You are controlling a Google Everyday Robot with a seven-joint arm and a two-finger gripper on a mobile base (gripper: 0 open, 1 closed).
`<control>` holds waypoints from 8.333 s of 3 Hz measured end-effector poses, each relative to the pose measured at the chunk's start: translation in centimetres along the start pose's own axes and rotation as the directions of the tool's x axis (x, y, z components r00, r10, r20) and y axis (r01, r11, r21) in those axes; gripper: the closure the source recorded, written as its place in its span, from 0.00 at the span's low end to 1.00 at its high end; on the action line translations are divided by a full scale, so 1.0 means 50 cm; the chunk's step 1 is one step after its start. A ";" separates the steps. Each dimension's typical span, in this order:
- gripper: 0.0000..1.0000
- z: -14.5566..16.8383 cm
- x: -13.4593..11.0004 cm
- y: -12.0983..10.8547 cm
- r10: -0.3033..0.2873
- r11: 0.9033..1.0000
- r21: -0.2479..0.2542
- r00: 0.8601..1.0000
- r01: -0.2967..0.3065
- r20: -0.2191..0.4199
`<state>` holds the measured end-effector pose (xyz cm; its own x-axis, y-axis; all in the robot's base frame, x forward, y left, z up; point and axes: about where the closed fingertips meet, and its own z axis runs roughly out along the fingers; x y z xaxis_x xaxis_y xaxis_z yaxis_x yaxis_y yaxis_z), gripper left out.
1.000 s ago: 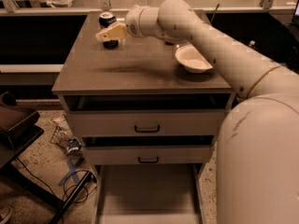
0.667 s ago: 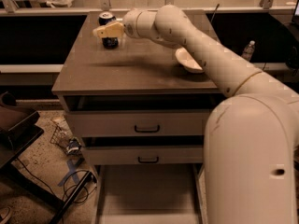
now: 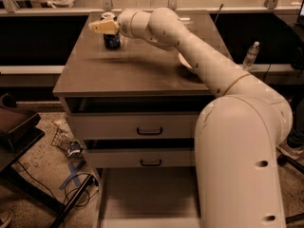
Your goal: Place pepsi can into bottom drawer
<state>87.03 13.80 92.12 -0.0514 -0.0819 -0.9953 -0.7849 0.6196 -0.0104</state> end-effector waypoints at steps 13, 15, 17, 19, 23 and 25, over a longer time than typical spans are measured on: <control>1.00 -0.815 0.105 0.164 -0.037 0.783 0.618 0.996 0.076 -0.075; 1.00 -0.859 0.126 0.168 -0.019 0.760 0.647 0.997 0.061 -0.072; 1.00 -0.935 0.411 0.232 0.101 0.783 0.622 0.988 -0.008 -0.114; 1.00 -0.953 0.541 0.261 0.150 0.799 0.597 0.985 -0.069 -0.087; 1.00 -0.830 0.865 0.304 0.157 0.861 0.501 0.983 -0.089 -0.095; 1.00 -0.820 0.886 0.303 0.164 0.862 0.498 0.981 -0.089 -0.108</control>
Offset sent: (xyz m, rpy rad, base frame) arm 0.0092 0.0042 -0.0122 -0.1975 0.0409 -0.0834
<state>47.54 -12.44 51.80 -0.2452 -0.0630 -0.9674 -0.3645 0.9306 0.0318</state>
